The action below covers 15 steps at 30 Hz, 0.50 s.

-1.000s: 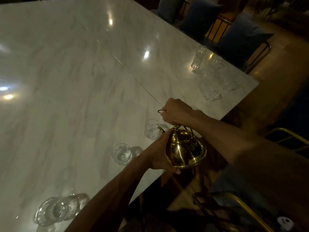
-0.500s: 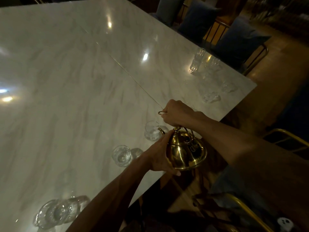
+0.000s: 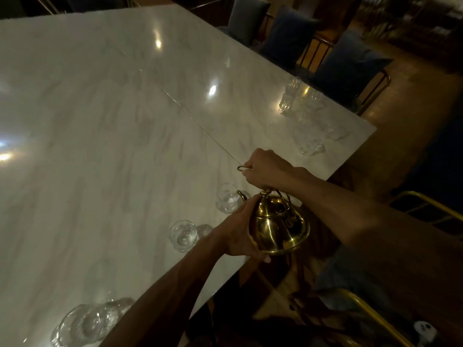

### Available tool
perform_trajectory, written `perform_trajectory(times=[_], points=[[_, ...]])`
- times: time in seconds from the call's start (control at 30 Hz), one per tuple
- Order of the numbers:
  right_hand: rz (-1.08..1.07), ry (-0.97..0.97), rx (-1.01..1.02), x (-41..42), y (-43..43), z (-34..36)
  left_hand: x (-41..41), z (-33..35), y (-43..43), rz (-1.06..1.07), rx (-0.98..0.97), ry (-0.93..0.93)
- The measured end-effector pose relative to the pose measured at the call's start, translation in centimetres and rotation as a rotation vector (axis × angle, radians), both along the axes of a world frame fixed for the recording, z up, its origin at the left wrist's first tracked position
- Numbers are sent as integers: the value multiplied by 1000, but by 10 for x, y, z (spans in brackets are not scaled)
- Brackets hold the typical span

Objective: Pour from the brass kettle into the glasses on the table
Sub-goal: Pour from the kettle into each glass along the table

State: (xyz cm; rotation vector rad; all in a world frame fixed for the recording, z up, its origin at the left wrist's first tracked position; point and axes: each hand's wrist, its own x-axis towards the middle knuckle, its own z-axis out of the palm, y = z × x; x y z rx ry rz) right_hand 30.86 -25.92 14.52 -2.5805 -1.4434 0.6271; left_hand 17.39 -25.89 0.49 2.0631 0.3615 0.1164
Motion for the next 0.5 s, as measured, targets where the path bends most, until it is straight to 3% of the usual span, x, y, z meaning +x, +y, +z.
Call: perform_trajectory(times=[0.33,0.5], points=[[-63,69,103,3,-28,20,4,12,2,-67,99,-10],[-108,109,170,13,-52,34,16,23,1,-106,238,0]])
